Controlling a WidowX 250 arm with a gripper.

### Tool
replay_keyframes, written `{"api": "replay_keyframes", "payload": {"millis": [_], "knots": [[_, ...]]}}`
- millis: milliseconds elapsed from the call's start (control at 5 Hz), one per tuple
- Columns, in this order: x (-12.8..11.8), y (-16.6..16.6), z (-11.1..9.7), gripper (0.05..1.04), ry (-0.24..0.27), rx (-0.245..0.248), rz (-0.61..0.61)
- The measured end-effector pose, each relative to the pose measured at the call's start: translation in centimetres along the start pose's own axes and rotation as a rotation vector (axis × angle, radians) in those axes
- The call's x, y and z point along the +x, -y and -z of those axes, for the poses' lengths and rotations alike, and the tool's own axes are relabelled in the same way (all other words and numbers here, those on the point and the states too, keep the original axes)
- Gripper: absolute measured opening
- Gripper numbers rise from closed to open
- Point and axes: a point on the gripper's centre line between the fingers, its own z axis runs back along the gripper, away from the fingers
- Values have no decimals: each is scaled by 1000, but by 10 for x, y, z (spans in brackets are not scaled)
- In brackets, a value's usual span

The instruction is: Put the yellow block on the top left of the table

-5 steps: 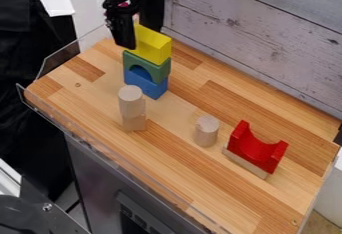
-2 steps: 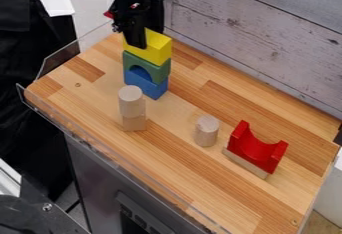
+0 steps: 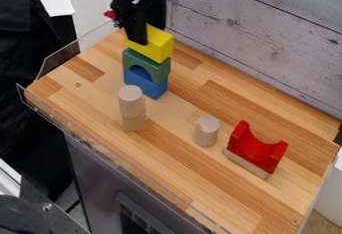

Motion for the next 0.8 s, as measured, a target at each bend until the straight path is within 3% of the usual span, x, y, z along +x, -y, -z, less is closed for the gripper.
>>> {"api": "replay_keyframes", "payload": {"millis": [200,400,800], "knots": [[-23,5,1,531,22,17,116],[-48,8,4,531,8,16,187],[-65,3,19,531,-29,26,189]]}}
